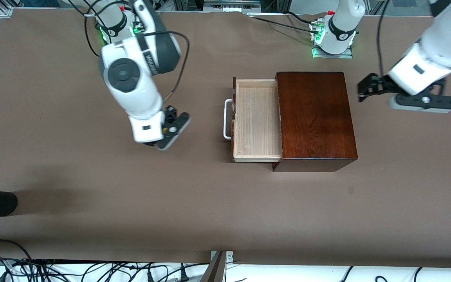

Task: Open drawer, take yellow block, close drawer
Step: 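Carry the cube away with the right gripper while the left gripper reaches the drawer, then push the drawer front inward with the left gripper while the right gripper lowers the cube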

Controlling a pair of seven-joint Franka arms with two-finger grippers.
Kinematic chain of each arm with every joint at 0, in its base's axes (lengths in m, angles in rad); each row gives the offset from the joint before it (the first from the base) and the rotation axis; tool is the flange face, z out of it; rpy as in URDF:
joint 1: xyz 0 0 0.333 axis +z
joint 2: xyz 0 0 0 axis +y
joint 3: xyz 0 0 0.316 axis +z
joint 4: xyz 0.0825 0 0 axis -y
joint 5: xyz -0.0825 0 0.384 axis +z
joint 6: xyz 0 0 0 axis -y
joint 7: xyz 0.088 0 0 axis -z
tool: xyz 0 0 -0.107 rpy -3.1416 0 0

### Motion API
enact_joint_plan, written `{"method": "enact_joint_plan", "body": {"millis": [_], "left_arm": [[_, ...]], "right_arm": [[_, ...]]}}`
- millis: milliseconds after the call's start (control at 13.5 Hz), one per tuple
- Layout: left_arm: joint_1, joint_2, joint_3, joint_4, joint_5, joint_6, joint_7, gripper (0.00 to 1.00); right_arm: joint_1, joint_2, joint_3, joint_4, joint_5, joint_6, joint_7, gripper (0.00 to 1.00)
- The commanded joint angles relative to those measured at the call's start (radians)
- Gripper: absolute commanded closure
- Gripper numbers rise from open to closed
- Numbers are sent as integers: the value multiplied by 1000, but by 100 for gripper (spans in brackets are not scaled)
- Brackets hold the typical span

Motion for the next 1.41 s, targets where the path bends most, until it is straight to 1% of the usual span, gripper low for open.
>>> {"method": "enact_joint_plan", "body": {"millis": [0,222,370,444,593,741,815,963,1111,1259,1333], "left_arm": [[-98,120,1,109,-28,-14,-123,0],[-213,221,-1,181,-29,-8,-291,0],[-296,261,1,186,-34,-4,-416,0],[-326,282,1,186,-43,21,-467,0],[-375,318,1,183,-54,76,-568,0],[-448,351,1,181,-52,107,-693,0],[-487,359,1,169,-54,143,-758,0],[-550,388,2,168,-40,157,-835,0],[-557,391,2,174,-46,168,-846,0],[-594,419,2,184,-43,174,-959,0],[-626,434,5,184,-40,214,-1022,0]], "right_arm": [[15,-161,-70,-246,13,97,10,100],[15,-236,-141,-407,5,206,11,100],[15,-276,-190,-503,5,283,11,100],[15,-290,-213,-546,5,316,11,100],[15,-296,-273,-599,7,358,11,100],[15,-290,-334,-643,8,402,11,100],[15,-285,-366,-668,8,433,11,100],[13,-264,-412,-689,11,456,11,100],[-19,-238,-425,-718,19,505,14,100],[-34,-212,-426,-755,27,576,16,100],[-39,-192,-426,-758,78,585,22,100]]}}
